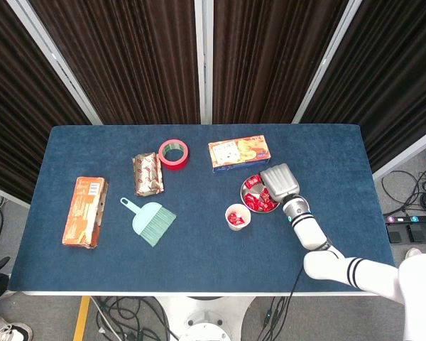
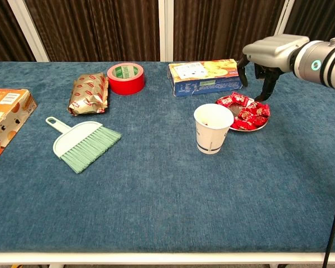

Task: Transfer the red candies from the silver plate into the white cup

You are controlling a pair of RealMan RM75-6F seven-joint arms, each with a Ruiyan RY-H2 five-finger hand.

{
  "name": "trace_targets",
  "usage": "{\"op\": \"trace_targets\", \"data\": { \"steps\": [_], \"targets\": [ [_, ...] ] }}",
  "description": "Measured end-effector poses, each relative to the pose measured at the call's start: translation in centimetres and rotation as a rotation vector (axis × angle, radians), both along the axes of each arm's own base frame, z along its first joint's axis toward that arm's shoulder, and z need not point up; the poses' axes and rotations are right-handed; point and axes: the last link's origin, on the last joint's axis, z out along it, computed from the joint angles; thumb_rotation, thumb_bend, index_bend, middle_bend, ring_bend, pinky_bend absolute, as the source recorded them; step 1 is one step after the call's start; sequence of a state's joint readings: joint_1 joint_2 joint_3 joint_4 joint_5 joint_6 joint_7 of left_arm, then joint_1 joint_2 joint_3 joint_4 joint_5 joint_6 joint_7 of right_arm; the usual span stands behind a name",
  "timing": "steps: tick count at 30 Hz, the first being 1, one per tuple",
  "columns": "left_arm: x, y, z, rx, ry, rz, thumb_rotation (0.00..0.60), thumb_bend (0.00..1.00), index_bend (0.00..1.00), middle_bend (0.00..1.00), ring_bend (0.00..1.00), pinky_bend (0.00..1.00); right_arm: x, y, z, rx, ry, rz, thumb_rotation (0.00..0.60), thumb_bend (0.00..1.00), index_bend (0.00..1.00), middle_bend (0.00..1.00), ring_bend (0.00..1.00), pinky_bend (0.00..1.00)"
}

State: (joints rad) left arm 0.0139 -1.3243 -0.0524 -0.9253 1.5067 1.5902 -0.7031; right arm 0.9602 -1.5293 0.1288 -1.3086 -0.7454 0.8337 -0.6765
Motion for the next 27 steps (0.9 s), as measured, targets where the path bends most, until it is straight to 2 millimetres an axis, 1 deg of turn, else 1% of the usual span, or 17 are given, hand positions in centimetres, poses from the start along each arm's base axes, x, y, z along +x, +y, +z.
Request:
{"op": "trace_targets", "data": {
  "steps": [4,10,19,27],
  "targets": [
    [-0.1,-0.1,0.1,-0.001,0.000,0.003,0.599,0.11,0.15,0.16,0.06,0.19,-0.4,-0.8,-1.4,0.018,0.031,-0.026,0.600,0.11,0.48,1.00,1.00,1.00],
    [-0.1,0.0,0.0,-0.003,-0.003,0.002,0.600,0.11,0.15,0.16,0.06,0.19,-0.9,-1.4,-2.5,0.039,0.068,-0.053,0.600,0.11,0.45,1.00,1.00,1.00],
    [-0.3,-0.1,0.1,0.000,-0.003,0.007,0.600,0.11,0.15,0.16,0.06,0.19,-1.2,-1.8,-3.7,0.063,0.099,-0.074,0.600,0.11,0.45,1.00,1.00,1.00],
    [-0.4,-0.3,0.1,0.003,-0.005,0.010,0.599,0.11,0.15,0.16,0.06,0.19,-1.6,-1.9,-4.3,0.072,0.111,-0.088,0.600,0.12,0.45,1.00,1.00,1.00]
  ]
}}
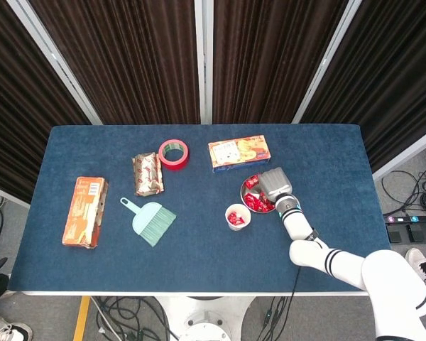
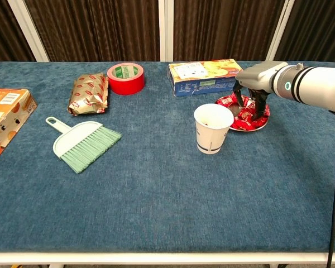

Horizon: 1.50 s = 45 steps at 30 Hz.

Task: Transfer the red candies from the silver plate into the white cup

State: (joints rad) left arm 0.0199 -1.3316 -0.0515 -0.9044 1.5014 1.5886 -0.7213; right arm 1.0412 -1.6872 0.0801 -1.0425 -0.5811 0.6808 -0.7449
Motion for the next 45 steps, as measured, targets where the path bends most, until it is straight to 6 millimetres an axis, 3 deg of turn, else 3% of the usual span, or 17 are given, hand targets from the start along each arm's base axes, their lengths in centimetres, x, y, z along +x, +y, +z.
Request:
{"op": "trace_targets", "data": {
  "steps": [8,16,30,39,45],
  "targets": [
    [-0.1,-0.6,-0.3,-0.006,0.001,0.013,0.600,0.11,0.15,0.16,0.06,0.19,-0.3,-0.3,-0.6,0.015,-0.001,-0.021,0.600,0.16,0.45,1.00,1.00,1.00],
    [0.2,-0.2,-0.2,-0.004,0.002,0.001,0.599,0.11,0.15,0.16,0.06,0.19,-0.1,-0.4,-0.8,0.019,-0.030,-0.011,0.600,0.19,0.57,1.00,1.00,1.00],
    [0.1,-0.4,-0.2,-0.004,-0.003,0.002,0.599,0.11,0.15,0.16,0.06,0.19,0.2,-0.3,-0.2,-0.003,-0.048,0.003,0.600,0.22,0.63,1.00,1.00,1.00],
    [0.2,-0.1,-0.1,0.003,-0.003,-0.009,0.599,0.11,0.15,0.16,0.06,0.19,2.2,0.6,1.5,-0.024,-0.089,0.063,0.600,0.22,0.64,1.00,1.00,1.00],
    [0.3,0.0,0.0,0.006,0.000,-0.016,0.600,0.11,0.15,0.16,0.06,0.19,5.3,3.3,3.1,-0.033,-0.131,0.174,0.600,0.22,0.64,1.00,1.00,1.00]
  ]
}}
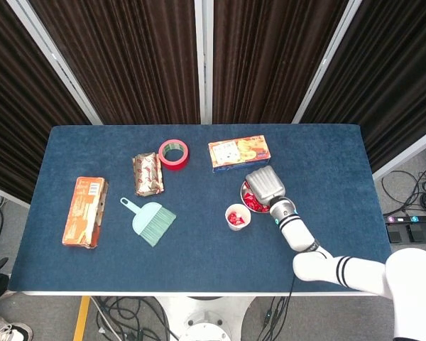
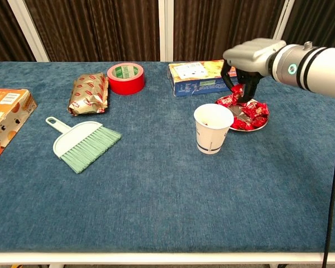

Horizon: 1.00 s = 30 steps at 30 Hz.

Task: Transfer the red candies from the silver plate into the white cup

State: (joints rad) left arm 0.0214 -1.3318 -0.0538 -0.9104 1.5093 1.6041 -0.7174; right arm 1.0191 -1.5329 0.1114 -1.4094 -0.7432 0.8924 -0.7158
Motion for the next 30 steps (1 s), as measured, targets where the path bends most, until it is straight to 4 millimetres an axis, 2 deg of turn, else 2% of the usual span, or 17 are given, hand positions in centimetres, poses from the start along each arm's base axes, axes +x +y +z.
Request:
{"op": "trace_targets", "data": {
  "steps": [5,9,17,19,24,30],
  "targets": [
    [0.2,0.0,-0.1,0.000,0.002,-0.009,0.599,0.11,0.15,0.16,0.06,0.19,2.7,3.0,1.7,-0.010,-0.037,0.113,0.600,0.22,0.64,1.00,1.00,1.00],
    [0.4,-0.1,0.0,0.005,0.006,-0.013,0.600,0.11,0.15,0.16,0.06,0.19,3.3,4.3,2.3,-0.003,-0.033,0.163,0.600,0.22,0.64,1.00,1.00,1.00],
    [0.4,-0.6,0.4,0.016,0.009,0.001,0.600,0.11,0.15,0.16,0.06,0.19,3.0,4.7,0.8,0.048,-0.028,0.144,0.600,0.21,0.63,1.00,1.00,1.00],
    [0.3,-0.7,0.4,0.016,0.009,0.004,0.600,0.11,0.15,0.16,0.06,0.19,2.8,4.7,0.4,0.058,-0.025,0.137,0.600,0.19,0.61,1.00,1.00,1.00],
    [0.1,-0.6,0.3,0.013,0.005,0.007,0.599,0.11,0.15,0.16,0.06,0.19,2.8,4.5,0.0,0.073,-0.032,0.131,0.600,0.09,0.47,1.00,1.00,1.00],
    [0.0,-0.5,0.4,0.016,0.003,0.004,0.599,0.11,0.15,0.16,0.06,0.19,3.0,4.3,0.2,0.074,-0.056,0.130,0.600,0.09,0.42,1.00,1.00,1.00]
  ]
}}
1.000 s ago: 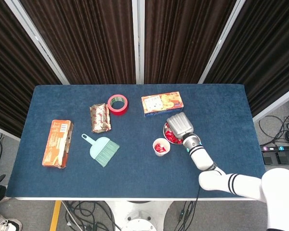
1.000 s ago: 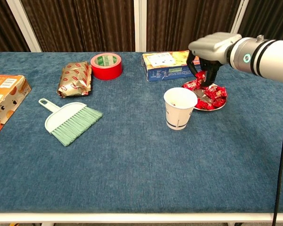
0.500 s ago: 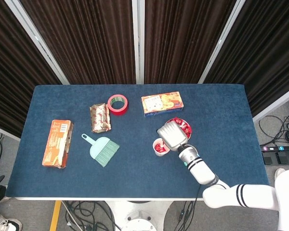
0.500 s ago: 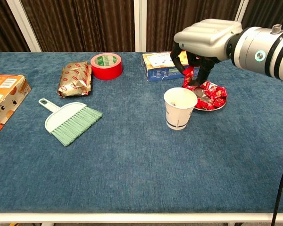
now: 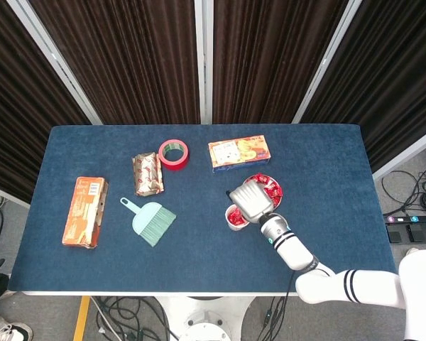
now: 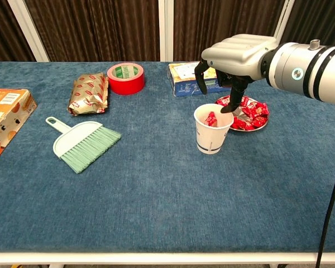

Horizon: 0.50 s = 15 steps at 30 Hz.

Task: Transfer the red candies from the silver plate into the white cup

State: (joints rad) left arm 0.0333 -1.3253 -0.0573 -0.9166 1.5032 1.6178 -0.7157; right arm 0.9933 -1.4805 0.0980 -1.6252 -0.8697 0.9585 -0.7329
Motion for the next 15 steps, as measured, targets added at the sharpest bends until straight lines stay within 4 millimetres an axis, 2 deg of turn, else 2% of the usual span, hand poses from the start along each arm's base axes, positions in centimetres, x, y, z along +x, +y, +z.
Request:
{"op": "trace_targets", "data": {
  "steps": [6,9,15],
  "targets": [
    [0.0,0.0,-0.1,-0.006,-0.001,0.000,0.600,0.11,0.15,0.16,0.06,0.19,-0.3,-0.7,1.5,-0.055,-0.011,-0.010,0.600,0.09,0.42,1.00,1.00,1.00],
    [-0.1,0.1,-0.2,-0.010,-0.003,-0.001,0.599,0.11,0.15,0.16,0.06,0.19,-1.3,-1.4,2.3,-0.081,0.011,-0.042,0.600,0.10,0.43,1.00,1.00,1.00],
    [0.0,0.3,-0.5,-0.012,-0.013,-0.009,0.599,0.11,0.15,0.16,0.06,0.19,-4.4,-3.3,2.6,-0.108,0.103,-0.171,0.600,0.10,0.44,1.00,1.00,1.00]
  ]
}}
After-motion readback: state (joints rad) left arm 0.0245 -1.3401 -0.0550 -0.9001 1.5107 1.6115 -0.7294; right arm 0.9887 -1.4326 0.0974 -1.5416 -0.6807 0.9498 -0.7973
